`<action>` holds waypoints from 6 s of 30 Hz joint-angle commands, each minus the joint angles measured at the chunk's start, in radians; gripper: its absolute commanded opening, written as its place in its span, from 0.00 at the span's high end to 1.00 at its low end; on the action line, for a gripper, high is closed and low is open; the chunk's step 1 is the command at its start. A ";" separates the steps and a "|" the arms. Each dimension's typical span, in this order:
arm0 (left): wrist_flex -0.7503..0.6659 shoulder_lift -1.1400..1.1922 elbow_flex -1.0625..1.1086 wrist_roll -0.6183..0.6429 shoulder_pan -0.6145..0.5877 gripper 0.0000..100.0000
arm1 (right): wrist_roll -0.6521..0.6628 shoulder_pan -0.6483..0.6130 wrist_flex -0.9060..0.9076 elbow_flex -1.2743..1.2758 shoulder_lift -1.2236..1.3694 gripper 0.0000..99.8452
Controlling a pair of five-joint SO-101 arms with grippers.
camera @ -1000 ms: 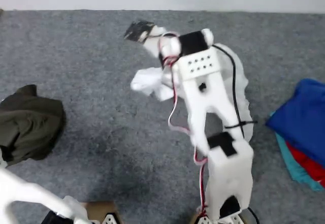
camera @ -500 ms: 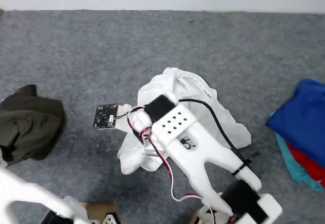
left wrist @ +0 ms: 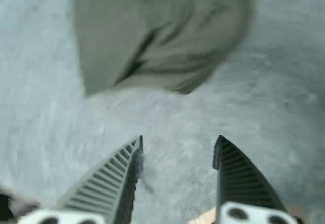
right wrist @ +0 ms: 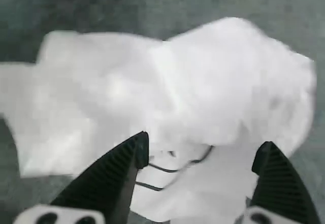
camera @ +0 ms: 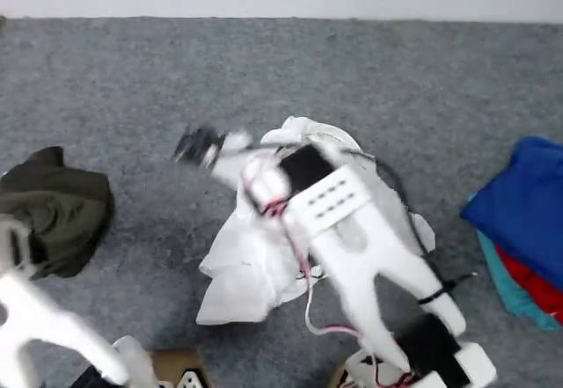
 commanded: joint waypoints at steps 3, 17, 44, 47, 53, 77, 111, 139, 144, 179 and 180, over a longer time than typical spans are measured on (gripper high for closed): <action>0.029 -0.025 0.033 -0.014 0.408 0.78 | -0.083 0.315 -0.045 -0.071 0.048 0.67; -0.041 0.117 0.231 0.485 1.344 0.78 | -0.080 0.679 -0.053 -0.075 0.203 0.67; 0.025 0.683 -0.294 0.221 0.959 0.99 | -0.080 0.720 -0.116 -0.069 0.211 0.67; 0.023 0.612 -0.332 0.218 0.875 0.99 | -0.080 0.722 -0.116 -0.071 0.231 0.67; -0.021 0.629 -0.415 0.222 0.623 0.99 | -0.080 0.728 -0.107 -0.071 0.291 0.67; 0.029 0.631 -0.693 0.413 0.216 0.82 | 0.044 0.506 -0.193 -0.267 0.369 0.67; 0.028 -0.146 0.071 0.150 0.218 0.82 | 0.279 0.737 0.239 -1.754 1.538 0.99; 0.028 -0.147 0.074 0.150 0.218 0.82 | 0.278 0.628 0.246 -1.728 1.202 0.73; 0.028 -0.149 0.073 0.150 0.216 0.82 | 0.278 0.734 0.231 -1.672 1.230 0.73; 0.028 -0.144 0.074 0.150 0.222 0.82 | 0.295 0.736 0.340 -1.183 0.978 0.57; 0.028 -0.146 0.074 0.147 0.219 0.82 | 0.296 0.736 0.340 -1.112 0.964 0.57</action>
